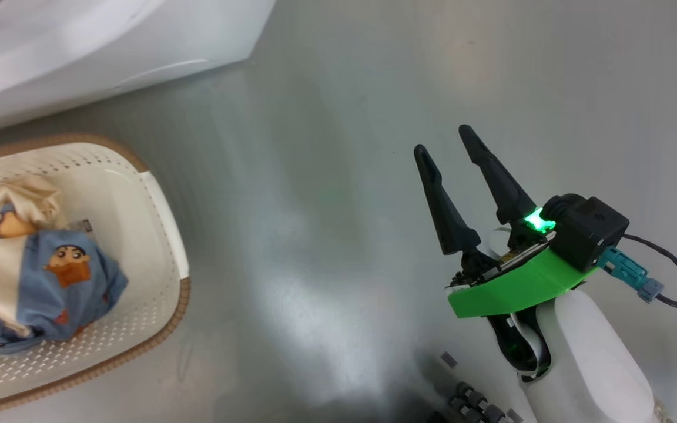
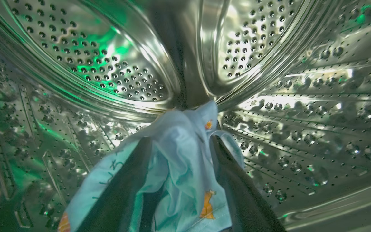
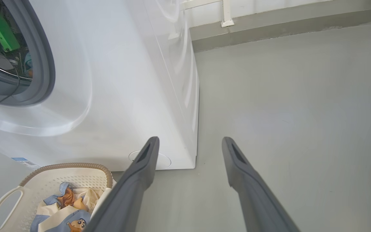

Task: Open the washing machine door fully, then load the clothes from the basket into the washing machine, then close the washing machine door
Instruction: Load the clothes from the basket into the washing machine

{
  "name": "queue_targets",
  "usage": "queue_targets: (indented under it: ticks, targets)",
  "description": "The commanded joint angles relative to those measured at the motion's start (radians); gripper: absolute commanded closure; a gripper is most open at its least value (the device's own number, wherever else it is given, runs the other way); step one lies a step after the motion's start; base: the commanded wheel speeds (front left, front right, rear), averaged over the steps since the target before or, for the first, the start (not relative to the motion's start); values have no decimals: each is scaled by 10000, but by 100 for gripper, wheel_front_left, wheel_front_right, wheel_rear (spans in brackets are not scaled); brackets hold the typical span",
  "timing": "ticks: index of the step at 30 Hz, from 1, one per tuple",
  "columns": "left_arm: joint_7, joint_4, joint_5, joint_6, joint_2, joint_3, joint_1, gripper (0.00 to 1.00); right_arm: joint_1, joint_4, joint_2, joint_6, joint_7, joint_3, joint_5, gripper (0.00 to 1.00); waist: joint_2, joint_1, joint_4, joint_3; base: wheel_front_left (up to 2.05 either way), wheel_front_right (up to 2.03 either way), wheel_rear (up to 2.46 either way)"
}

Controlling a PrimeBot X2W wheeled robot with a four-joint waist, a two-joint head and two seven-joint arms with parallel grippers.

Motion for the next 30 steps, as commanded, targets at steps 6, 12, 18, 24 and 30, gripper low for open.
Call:
queue_targets:
  ticks: [6, 12, 18, 24, 30]
  targets:
    - [-1081, -244, -327, -182, 79, 203, 555, 0, 352, -110, 19, 16, -74, -136, -366, 0, 0, 0, 494, -671, 0, 0, 0]
    - [-1778, -618, -687, -212, -34, 394, 1562, 0, 582, -70, 19, 16, -74, -368, -539, 0, 0, 0, 686, -1200, 0, 0, 0]
    - [-2557, -1803, -1007, 239, -198, 621, 3477, 0, 984, 9, 19, 16, -74, -714, -772, 0, 0, 0, 989, -1920, 0, 0, 0]
    - [-3067, -3820, -1044, 1130, -238, 789, 5831, 0, 1338, 4, 19, 16, -74, -1075, -992, 0, 0, 0, 1296, -2550, 0, 0, 0]
    - [-3317, -5843, -910, 2157, -260, 916, 8302, 0, 1620, 64, 19, 16, -74, -1313, -1193, 0, 0, 0, 1567, -3213, 0, 0, 0]
